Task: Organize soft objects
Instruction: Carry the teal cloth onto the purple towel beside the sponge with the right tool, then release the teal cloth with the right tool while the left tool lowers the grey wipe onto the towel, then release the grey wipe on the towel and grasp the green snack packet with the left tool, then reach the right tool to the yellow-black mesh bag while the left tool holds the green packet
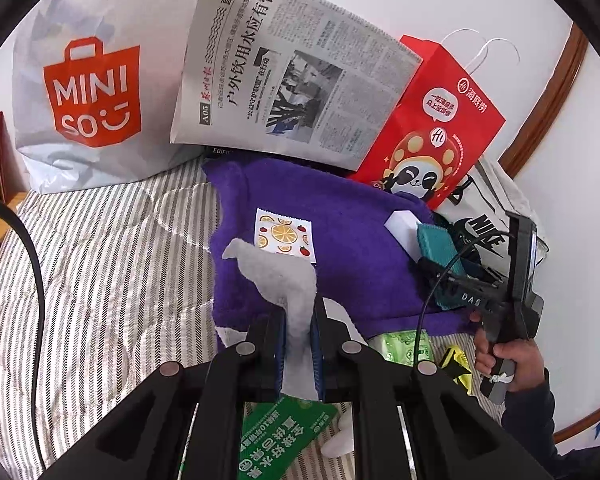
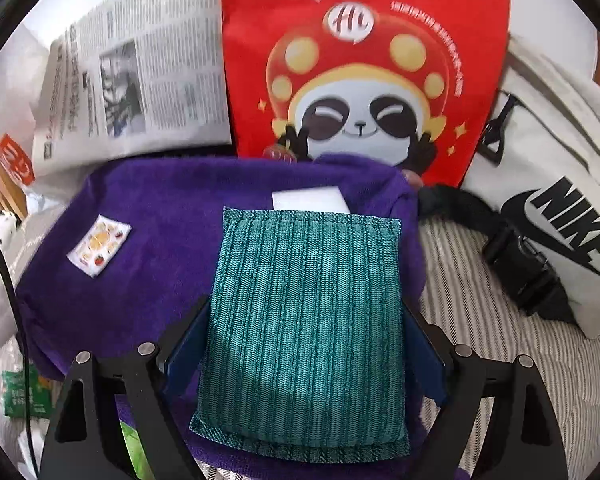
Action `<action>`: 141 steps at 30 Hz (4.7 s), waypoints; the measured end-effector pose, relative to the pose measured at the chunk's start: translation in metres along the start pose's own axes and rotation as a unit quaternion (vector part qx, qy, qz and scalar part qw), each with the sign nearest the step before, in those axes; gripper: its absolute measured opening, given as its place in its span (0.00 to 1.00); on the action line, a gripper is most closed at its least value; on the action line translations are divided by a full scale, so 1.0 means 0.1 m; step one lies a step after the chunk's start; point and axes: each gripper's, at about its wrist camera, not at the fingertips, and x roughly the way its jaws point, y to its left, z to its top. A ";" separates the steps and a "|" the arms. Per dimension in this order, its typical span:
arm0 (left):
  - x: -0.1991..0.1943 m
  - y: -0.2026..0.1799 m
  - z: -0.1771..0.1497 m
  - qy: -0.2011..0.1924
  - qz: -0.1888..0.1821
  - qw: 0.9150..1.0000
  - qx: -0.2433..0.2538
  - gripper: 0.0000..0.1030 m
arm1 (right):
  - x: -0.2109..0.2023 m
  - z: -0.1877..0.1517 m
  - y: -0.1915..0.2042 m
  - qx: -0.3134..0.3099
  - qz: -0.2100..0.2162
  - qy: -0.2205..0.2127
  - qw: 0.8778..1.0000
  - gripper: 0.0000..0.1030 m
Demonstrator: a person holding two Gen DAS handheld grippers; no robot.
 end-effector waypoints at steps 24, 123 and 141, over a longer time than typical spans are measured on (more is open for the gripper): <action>0.11 -0.15 0.20 -0.004 -0.002 1.000 0.016 0.11 | -0.06 -0.11 -0.02 0.015 0.038 0.005 0.999 0.94; -0.17 -0.13 -1.12 0.077 0.090 0.985 0.123 0.21 | -1.61 -1.32 0.00 0.070 0.060 0.021 0.996 0.95; -0.16 -0.14 -1.21 0.026 0.105 0.989 0.106 0.23 | -1.13 -1.20 0.31 0.023 0.088 0.051 0.995 0.95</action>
